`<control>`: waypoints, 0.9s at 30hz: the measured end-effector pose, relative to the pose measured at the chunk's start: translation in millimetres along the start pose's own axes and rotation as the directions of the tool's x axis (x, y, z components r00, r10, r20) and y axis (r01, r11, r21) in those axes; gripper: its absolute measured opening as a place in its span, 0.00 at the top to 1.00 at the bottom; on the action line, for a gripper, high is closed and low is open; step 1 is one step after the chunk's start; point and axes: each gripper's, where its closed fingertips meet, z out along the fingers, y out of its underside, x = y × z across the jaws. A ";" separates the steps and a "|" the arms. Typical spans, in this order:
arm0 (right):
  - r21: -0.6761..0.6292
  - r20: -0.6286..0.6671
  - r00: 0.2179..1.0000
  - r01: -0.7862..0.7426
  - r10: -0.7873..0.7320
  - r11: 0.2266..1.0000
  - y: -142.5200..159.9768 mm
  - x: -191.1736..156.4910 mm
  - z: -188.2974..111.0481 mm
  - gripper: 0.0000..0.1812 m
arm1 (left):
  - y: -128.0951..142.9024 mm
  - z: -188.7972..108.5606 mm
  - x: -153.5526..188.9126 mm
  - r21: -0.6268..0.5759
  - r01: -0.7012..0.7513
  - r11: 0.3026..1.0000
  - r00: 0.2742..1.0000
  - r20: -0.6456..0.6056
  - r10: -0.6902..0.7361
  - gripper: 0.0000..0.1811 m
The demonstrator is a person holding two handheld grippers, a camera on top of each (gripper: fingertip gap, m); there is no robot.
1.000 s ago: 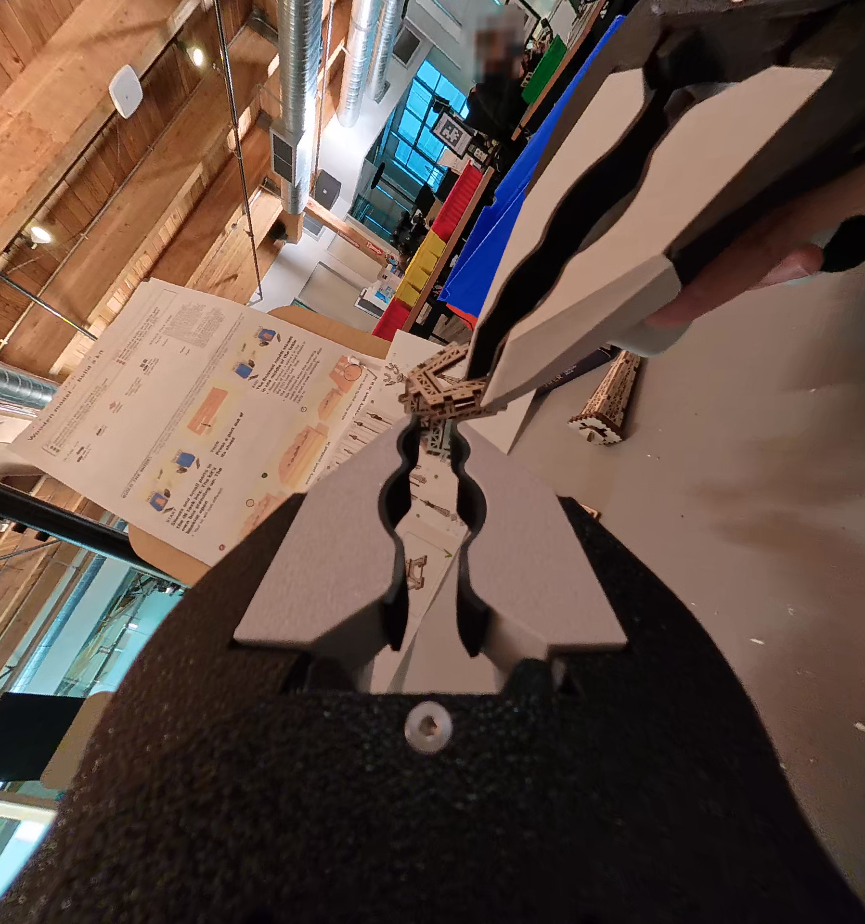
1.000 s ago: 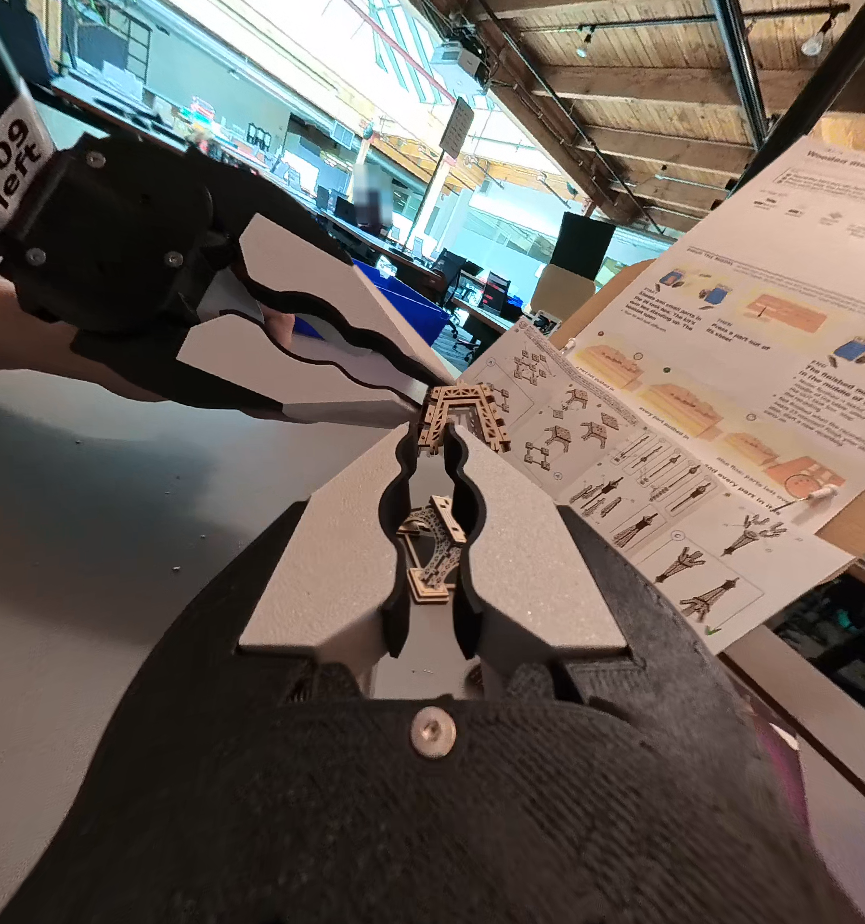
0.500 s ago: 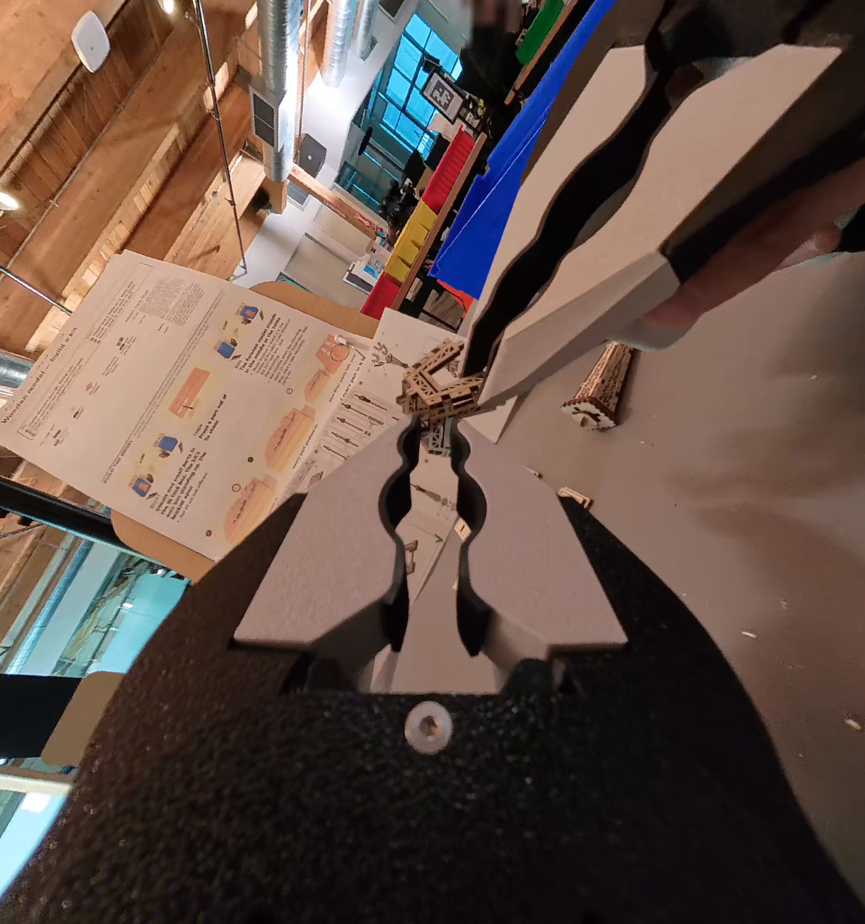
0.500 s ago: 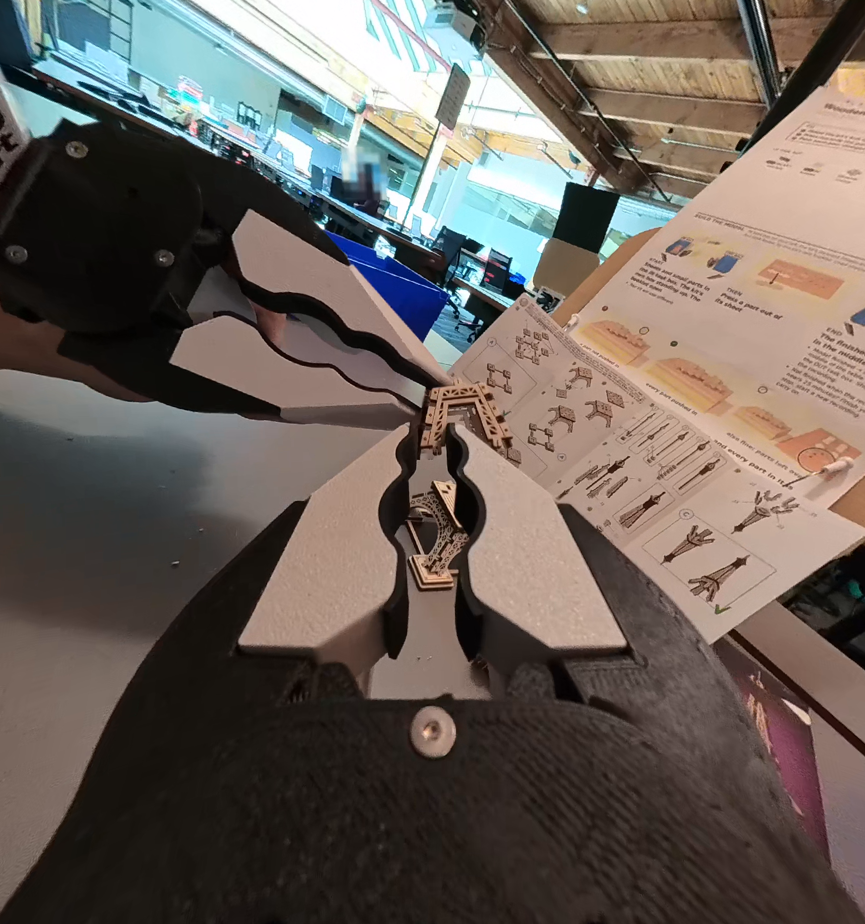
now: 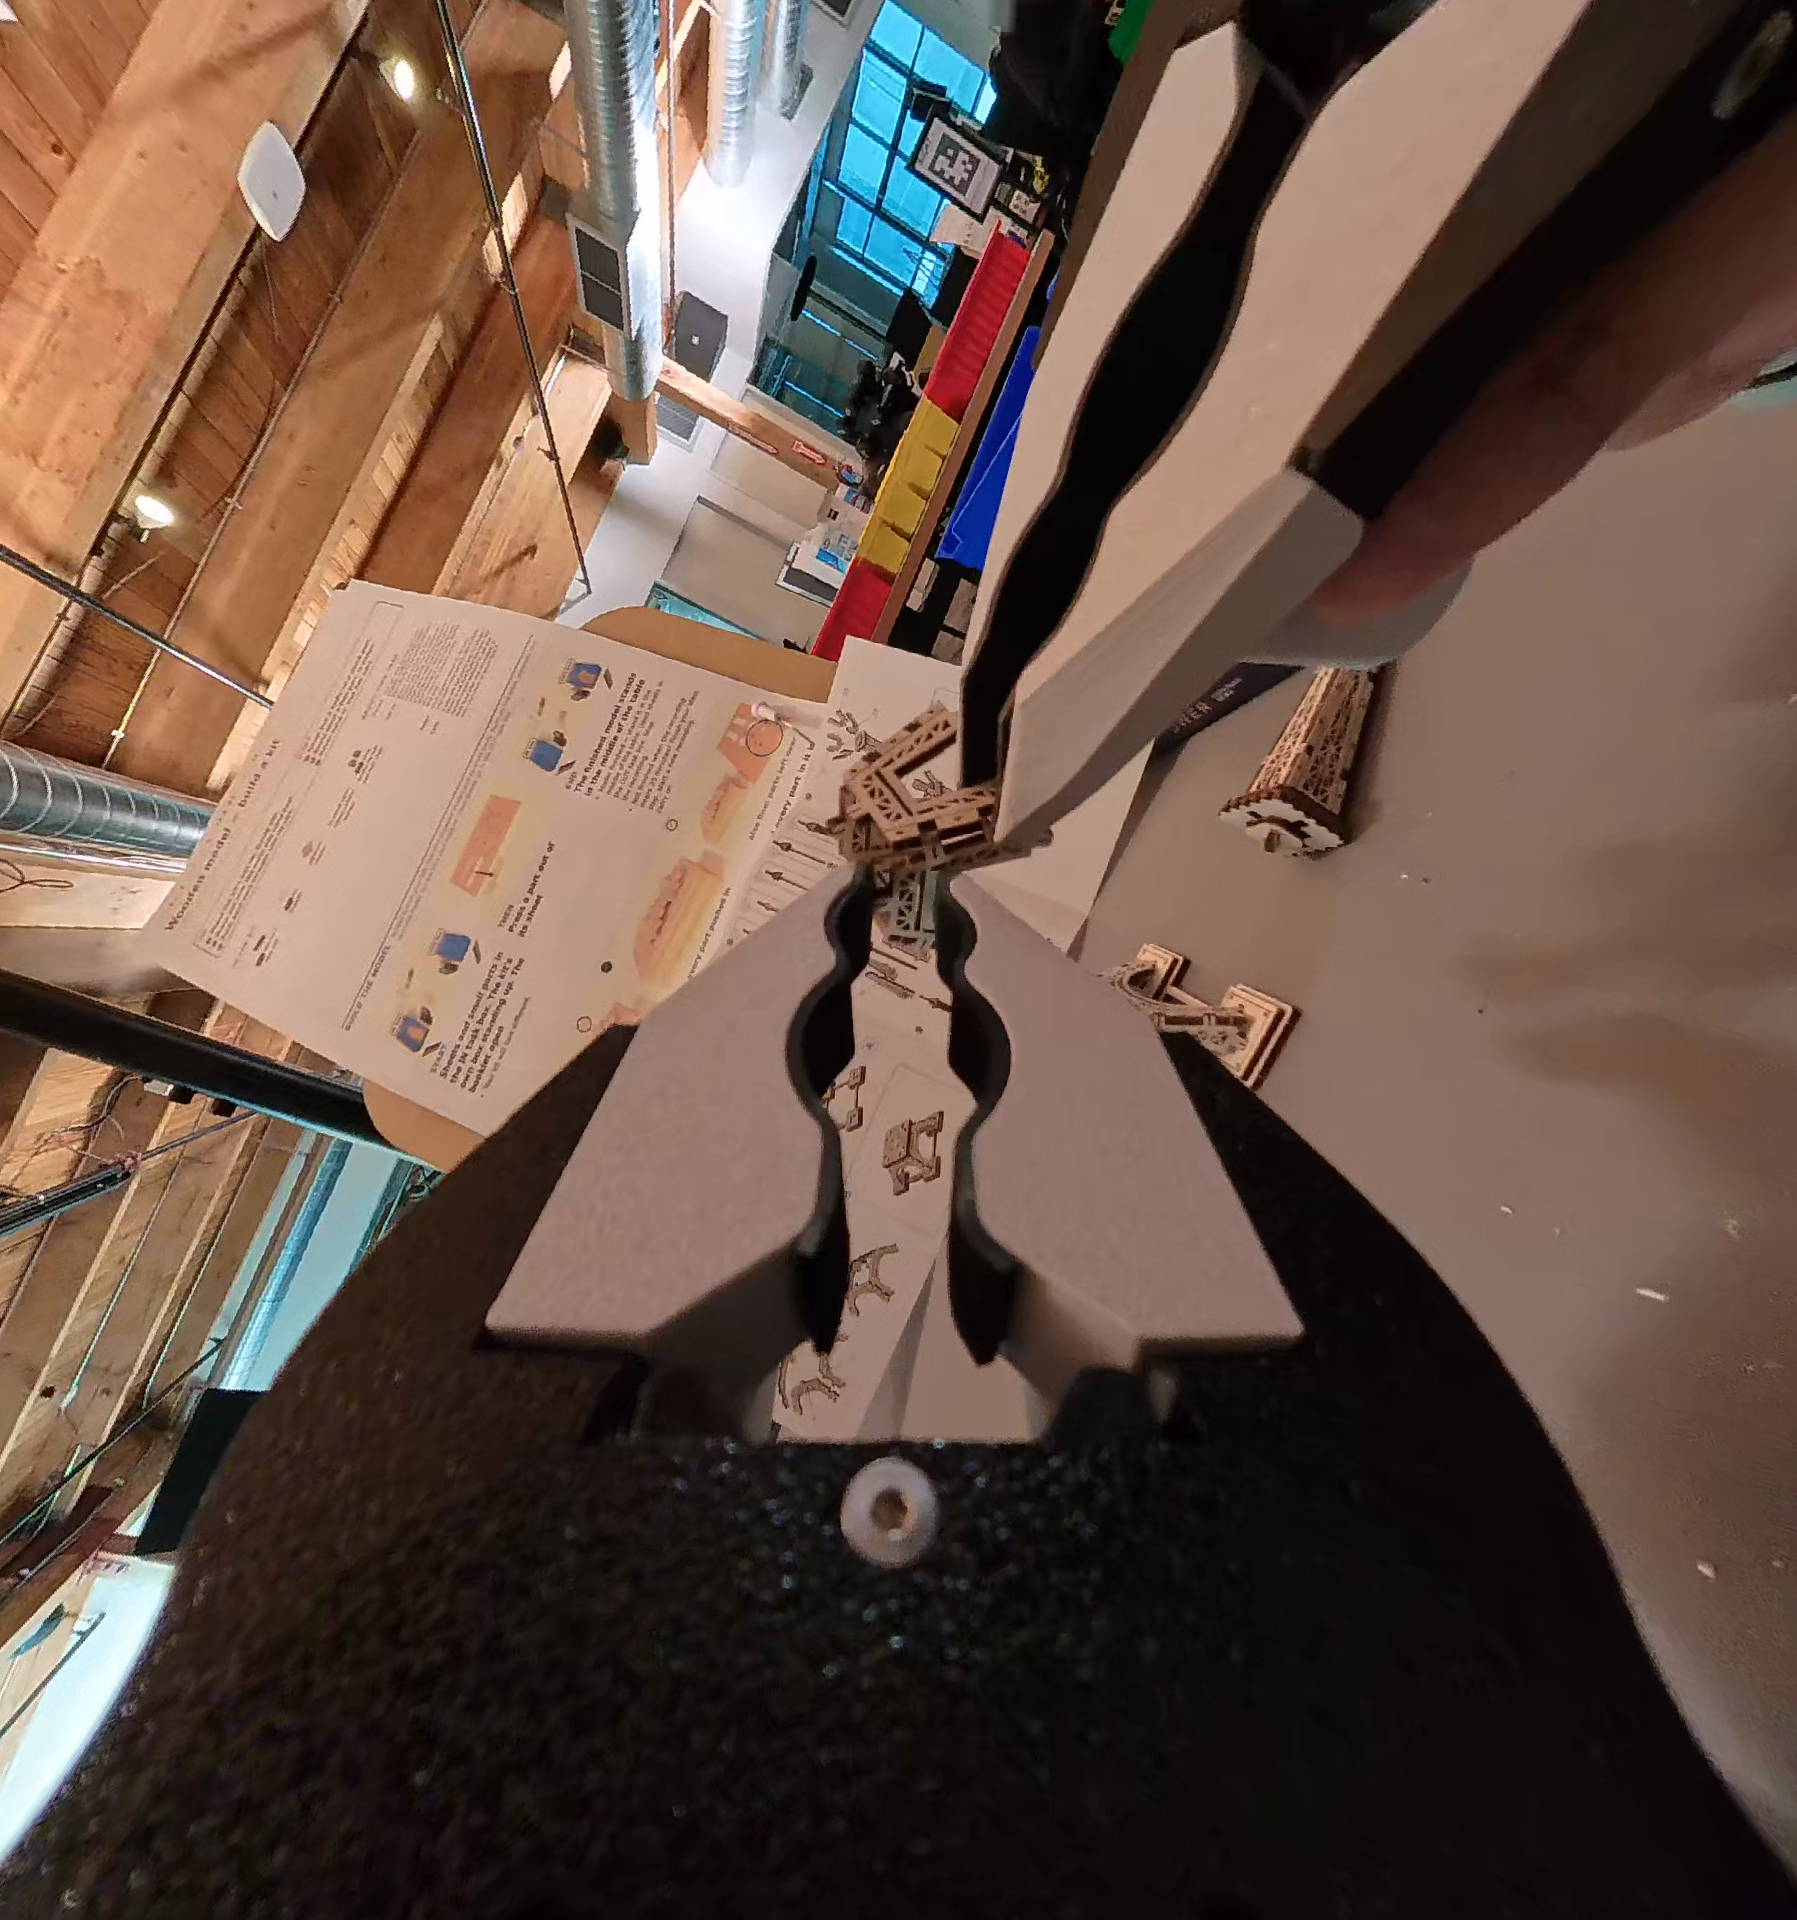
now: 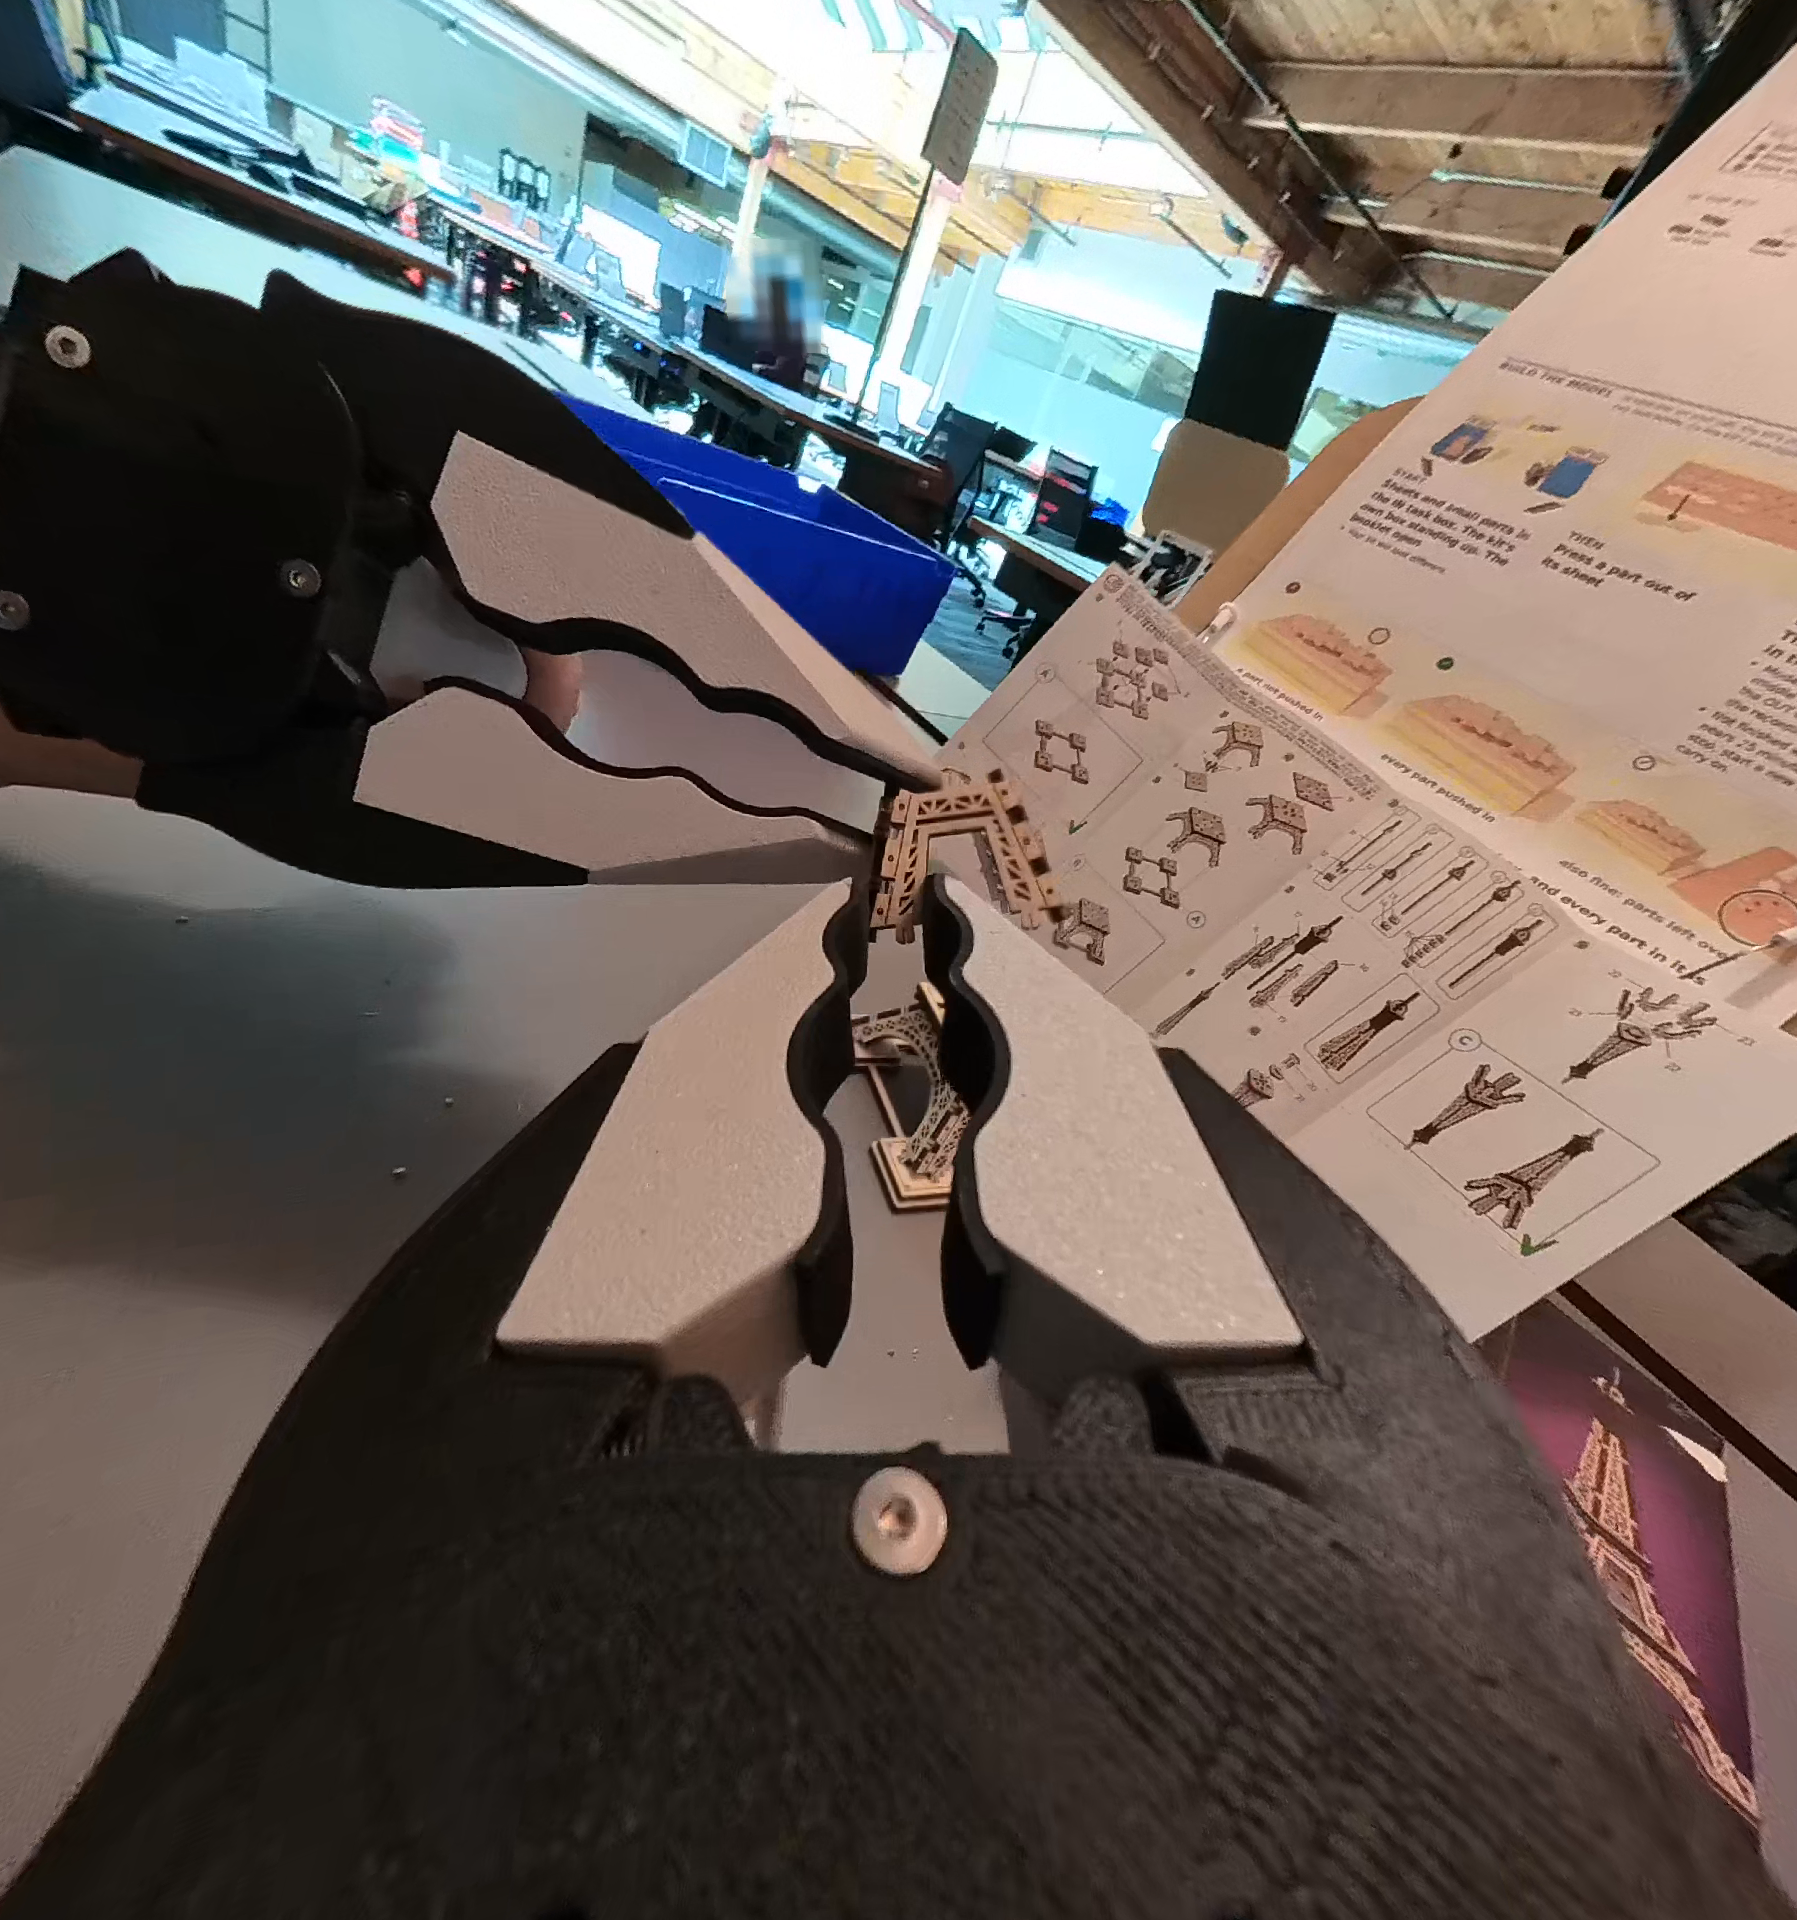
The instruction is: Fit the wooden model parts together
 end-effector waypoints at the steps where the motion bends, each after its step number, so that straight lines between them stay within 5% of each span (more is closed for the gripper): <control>1: -0.003 0.005 1.000 0.006 -0.006 1.000 0.4 -0.2 -0.7 0.95 | -0.5 0.0 0.4 0.000 0.000 1.000 1.000 -0.002 0.000 0.95; 16: 0.007 0.055 0.998 -0.017 0.016 1.000 7.1 0.4 -1.6 0.95 | 4.2 4.5 10.0 -0.008 0.070 0.998 0.995 -0.077 -0.070 0.95; 23: 0.034 0.232 0.860 -0.474 0.454 0.880 7.3 0.0 -2.3 0.93 | 3.0 3.9 6.4 0.003 0.072 0.997 0.996 -0.052 -0.072 0.95; 27: 0.031 0.299 0.796 -0.559 0.526 0.828 4.2 -2.7 -2.7 0.92 | 2.8 3.8 7.2 -0.001 0.081 0.997 0.995 -0.061 -0.081 0.95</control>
